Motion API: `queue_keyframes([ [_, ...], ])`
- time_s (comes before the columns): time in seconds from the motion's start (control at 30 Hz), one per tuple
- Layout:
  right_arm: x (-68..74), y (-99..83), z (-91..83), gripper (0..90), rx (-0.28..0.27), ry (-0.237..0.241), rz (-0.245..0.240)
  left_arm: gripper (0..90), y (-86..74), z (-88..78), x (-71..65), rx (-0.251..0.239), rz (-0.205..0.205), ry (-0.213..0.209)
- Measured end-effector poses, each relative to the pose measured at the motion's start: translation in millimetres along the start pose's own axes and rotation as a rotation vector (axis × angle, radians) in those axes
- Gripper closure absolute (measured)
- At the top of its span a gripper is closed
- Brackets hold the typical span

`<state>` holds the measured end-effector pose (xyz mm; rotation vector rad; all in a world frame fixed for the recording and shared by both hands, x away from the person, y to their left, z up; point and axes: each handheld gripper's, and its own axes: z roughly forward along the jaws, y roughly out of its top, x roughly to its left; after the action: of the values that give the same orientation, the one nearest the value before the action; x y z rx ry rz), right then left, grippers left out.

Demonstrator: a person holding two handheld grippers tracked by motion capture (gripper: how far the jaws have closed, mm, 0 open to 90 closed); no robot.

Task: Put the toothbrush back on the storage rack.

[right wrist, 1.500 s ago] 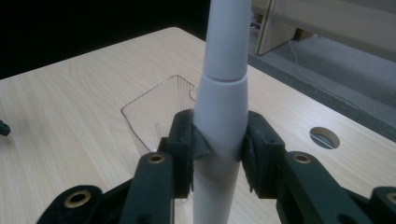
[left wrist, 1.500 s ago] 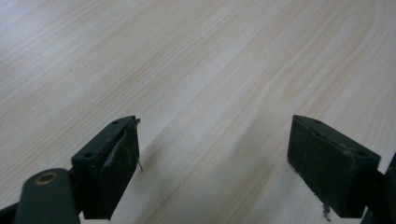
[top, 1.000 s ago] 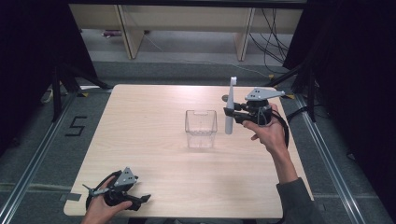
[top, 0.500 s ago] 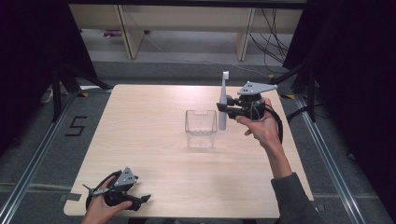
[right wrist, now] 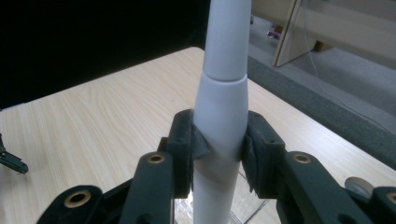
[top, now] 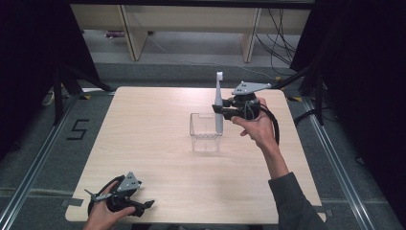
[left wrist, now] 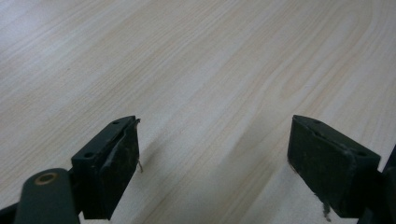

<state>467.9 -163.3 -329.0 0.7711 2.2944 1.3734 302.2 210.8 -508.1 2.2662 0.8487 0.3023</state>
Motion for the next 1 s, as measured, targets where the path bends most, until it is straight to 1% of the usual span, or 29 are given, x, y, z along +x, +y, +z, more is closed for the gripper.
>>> queue_keyframes([
  [0.03, 0.1, -0.4, 5.8, 67.0, 0.013, 0.003, 0.005, 16.4, 0.5, -0.9, -0.5, 0.009, 0.002, 0.0],
  [0.07, 0.7, -0.6, 7.5, 67.0, 0.02, 0.007, 0.018, 16.4, 0.5, -1.0, -0.5, 0.009, 0.001, 0.001],
  [0.1, 0.6, -1.0, 10.2, 67.0, 0.017, 0.004, 0.022, 16.4, 0.5, -1.1, -0.2, 0.009, 0.002, 0.002],
  [0.13, 0.6, -1.0, 10.2, 67.0, 0.017, 0.004, 0.022, 16.4, 0.5, -1.1, -0.2, 0.009, 0.002, 0.002],
  [0.17, -0.7, -1.0, 15.0, 67.0, 0.026, 0.006, 0.013, 16.4, 0.3, -1.1, 0.0, 0.009, 0.002, 0.002],
  [0.2, -0.4, -1.1, 16.3, 67.1, 0.032, 0.006, 0.017, 16.4, 0.3, -1.1, 0.0, 0.009, 0.002, 0.001],
  [0.23, 0.3, -1.8, 19.2, 67.0, 0.024, 0.002, 0.025, 16.4, 0.4, -0.9, 0.0, 0.011, 0.001, 0.0],
  [0.27, -1.8, -1.5, 20.6, 67.1, 0.032, 0.007, 0.006, 16.4, 0.6, -0.8, 0.1, 0.015, 0.004, -0.001],
  [0.3, -1.8, -1.5, 20.6, 67.1, 0.032, 0.007, 0.006, 16.4, 0.6, -0.8, 0.1, 0.015, 0.004, -0.001],
  [0.33, -0.8, -1.9, 22.5, 67.0, 0.04, 0.009, 0.022, 16.4, 0.5, -1.0, -0.7, 0.01, 0.005, 0.0],
  [0.37, -2.1, -3.2, 28.1, 67.0, 0.043, 0.009, 0.016, 16.4, 0.5, -1.1, -0.6, 0.008, 0.006, 0.0],
  [0.4, -2.1, -3.7, 29.5, 67.0, 0.05, 0.006, 0.019, 16.3, 0.4, -1.2, -0.5, 0.009, 0.002, 0.001],
  [0.43, -1.7, -5.0, 32.4, 67.0, 0.041, -0.004, 0.025, 16.3, 0.3, -1.2, -0.8, 0.003, -0.002, -0.003],
  [0.47, -1.7, -5.0, 32.4, 67.0, 0.041, -0.004, 0.025, 16.3, 0.3, -1.2, -0.8, 0.003, -0.002, -0.003],
  [0.5, -2.6, -5.2, 33.4, 67.0, 0.062, 0.002, 0.024, 16.3, 0.3, -1.5, -0.7, 0.003, -0.001, -0.006],
  [0.53, -2.8, -6.3, 36.6, 67.0, 0.062, 0.001, 0.024, 16.4, 0.4, -1.5, -0.8, 0.002, -0.002, -0.006],
  [0.57, -2.9, -7.2, 39.1, 67.1, 0.082, 0.0, 0.027, 16.4, 0.4, -1.5, -0.9, 0.003, -0.001, -0.006],
  [0.6, -2.7, -8.2, 41.4, 67.0, 0.075, -0.004, 0.029, 16.4, 0.4, -1.5, -0.5, 0.006, 0.003, 0.0],
  [0.63, -3.2, -8.3, 42.2, 67.0, 0.083, 0.006, 0.025, 16.4, 0.4, -1.5, -0.6, 0.005, 0.001, -0.001],
  [0.67, -2.2, -8.5, 42.9, 67.0, 0.096, 0.005, 0.038, 16.4, 0.3, -1.7, -0.8, 0.005, 0.001, -0.007],
  [0.7, -2.1, -9.4, 45.4, 67.0, 0.083, -0.001, 0.028, 16.4, 0.3, -1.6, -0.9, 0.002, -0.002, -0.005],
  [0.73, -2.3, -9.5, 46.3, 67.0, 0.096, 0.01, 0.029, 16.4, 0.3, -1.6, -0.9, 0.002, -0.002, -0.005],
  [0.77, -2.3, -9.5, 46.3, 67.0, 0.096, 0.01, 0.029, 16.4, 0.3, -1.7, -0.9, 0.002, -0.002, -0.005],
  [0.8, -2.2, -10.4, 48.6, 67.0, 0.108, 0.002, 0.025, 16.3, 0.3, -1.7, -0.9, 0.001, -0.002, -0.005],
  [0.83, -2.1, -11.4, 50.8, 67.0, 0.106, 0.012, 0.03, 16.4, 0.3, -1.8, -0.5, 0.004, 0.002, 0.001],
  [0.87, -2.1, -11.4, 50.8, 67.0, 0.106, 0.012, 0.03, 16.4, 0.3, -1.8, -0.5, 0.004, 0.002, 0.001],
  [0.9, -2.5, -13.4, 54.2, 67.0, 0.116, 0.007, 0.019, 16.4, 0.3, -1.9, -0.4, 0.004, 0.004, 0.001],
  [0.97, -1.9, -15.9, 55.4, 67.0, 0.123, 0.005, 0.04, 16.3, 0.2, -2.0, -0.3, 0.005, 0.004, 0.001],
  [1.0, -2.4, -17.3, 56.0, 67.0, 0.138, 0.013, 0.048, 16.3, 0.3, -2.0, -0.1, 0.006, 0.005, 0.001],
])
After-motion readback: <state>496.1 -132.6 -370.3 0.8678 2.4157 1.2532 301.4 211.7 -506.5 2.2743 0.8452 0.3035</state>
